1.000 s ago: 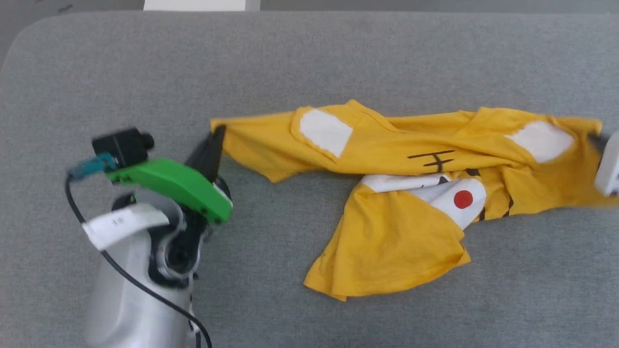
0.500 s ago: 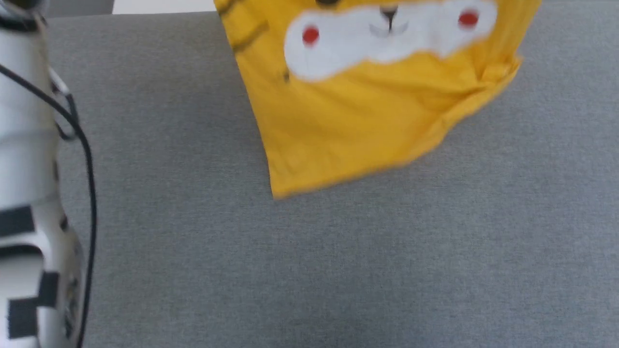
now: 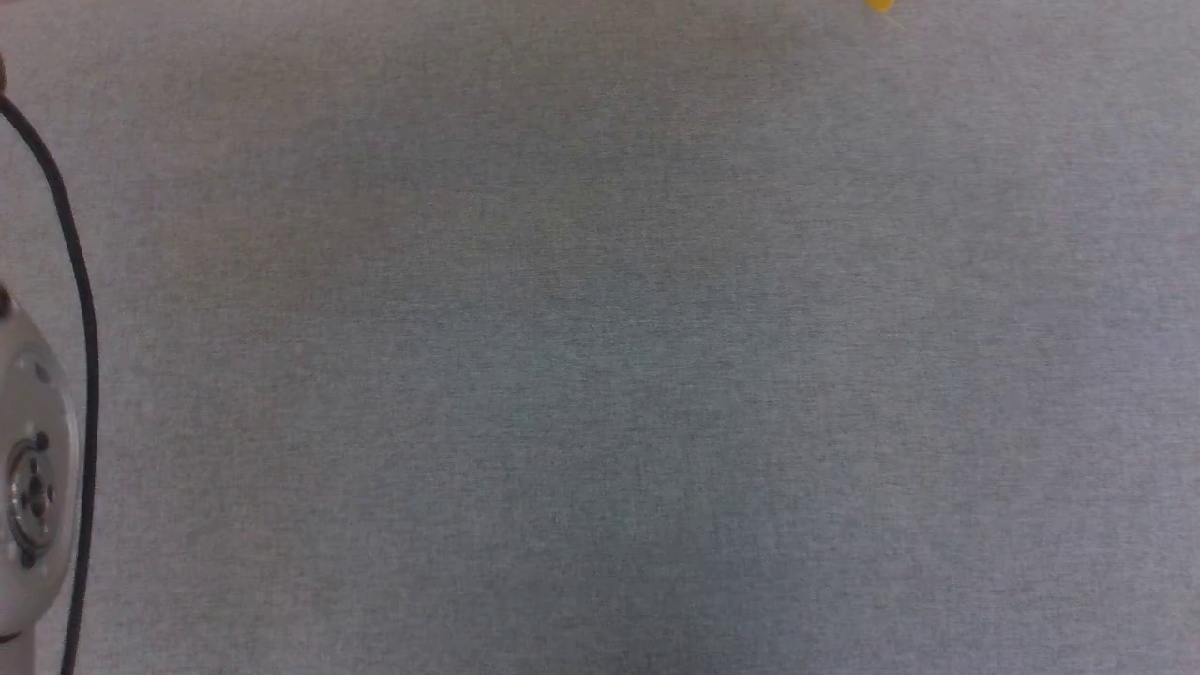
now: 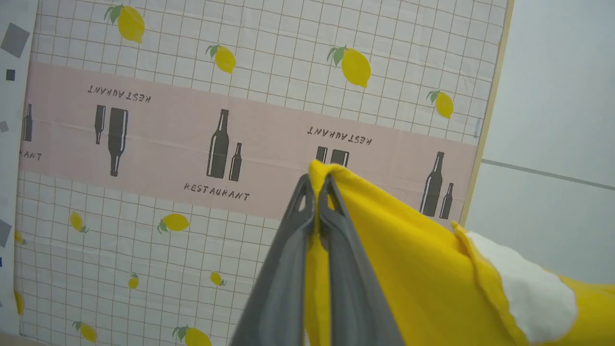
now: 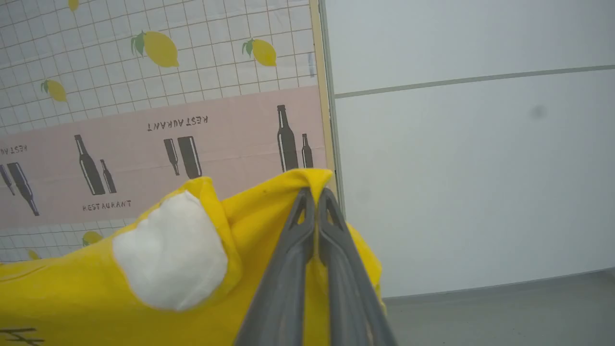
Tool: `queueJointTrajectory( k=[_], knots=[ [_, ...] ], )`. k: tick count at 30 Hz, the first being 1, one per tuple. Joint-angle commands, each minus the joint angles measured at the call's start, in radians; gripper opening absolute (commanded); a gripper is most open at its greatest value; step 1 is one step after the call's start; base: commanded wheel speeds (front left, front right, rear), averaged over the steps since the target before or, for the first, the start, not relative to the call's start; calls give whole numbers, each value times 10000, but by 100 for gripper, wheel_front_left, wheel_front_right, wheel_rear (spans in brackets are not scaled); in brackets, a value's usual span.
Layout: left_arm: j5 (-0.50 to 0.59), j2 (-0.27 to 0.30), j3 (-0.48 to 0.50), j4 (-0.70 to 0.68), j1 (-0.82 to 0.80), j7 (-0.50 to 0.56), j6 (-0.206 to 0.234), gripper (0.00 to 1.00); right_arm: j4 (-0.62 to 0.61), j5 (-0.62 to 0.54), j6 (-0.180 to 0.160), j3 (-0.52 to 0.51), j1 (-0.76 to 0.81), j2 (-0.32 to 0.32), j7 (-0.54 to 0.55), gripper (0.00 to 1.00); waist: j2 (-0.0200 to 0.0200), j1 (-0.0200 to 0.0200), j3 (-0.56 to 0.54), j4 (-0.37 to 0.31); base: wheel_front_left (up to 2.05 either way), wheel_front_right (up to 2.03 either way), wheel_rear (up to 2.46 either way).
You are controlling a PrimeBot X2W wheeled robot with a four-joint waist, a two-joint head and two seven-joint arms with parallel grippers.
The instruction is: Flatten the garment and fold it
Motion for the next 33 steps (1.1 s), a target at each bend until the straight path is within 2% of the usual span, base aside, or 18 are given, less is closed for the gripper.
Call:
queueJointTrajectory(
  k=[1, 5, 11, 17, 22, 25, 29, 33],
  knots=[
    [-174, -18, 16, 232, 219, -138, -97, 0, 156, 193, -11, 20, 38, -77, -90, 0, 0, -1, 76, 155, 0, 0, 0],
    [-401, -239, 52, 883, 1129, -552, -295, 0, 251, 972, -11, 447, 841, -363, -124, 0, 0, -1, 13, 385, 0, 0, 0],
    [-920, -606, 145, 1452, 3058, -1172, -767, 0, -368, 2653, -11, 1134, 3282, -909, -249, 0, 0, -1, -590, 632, 0, 0, 0],
    [-1867, -1067, 397, 1051, 5813, -1719, -1119, 0, -1416, 4158, -11, 1553, 6961, -1391, -334, 0, 0, -1, -1819, 770, 0, 0, 0],
    [-2540, -1479, 346, 43, 8884, -1393, -1197, 0, -2522, 5032, -11, 1383, 10502, -1425, 98, 0, 0, -1, -2830, 829, 0, 0, 0],
    [-2795, -1721, 331, -835, 10762, -1093, -1128, 0, -3081, 5366, -11, 905, 12300, -1213, 348, 0, 0, -1, -3149, 779, 0, 0, 0],
    [-3025, -1911, 355, -2073, 13366, -560, -685, 0, -3641, 5140, -11, 368, 14573, -911, 656, 0, 0, -1, -3539, 703, 0, 0, 0],
    [-3140, -1904, 390, -2903, 15222, 17, -210, 0, -4044, 4815, -11, 25, 16013, -636, 1027, 0, 0, -1, -3791, 629, 0, 0, 0]
  ],
)
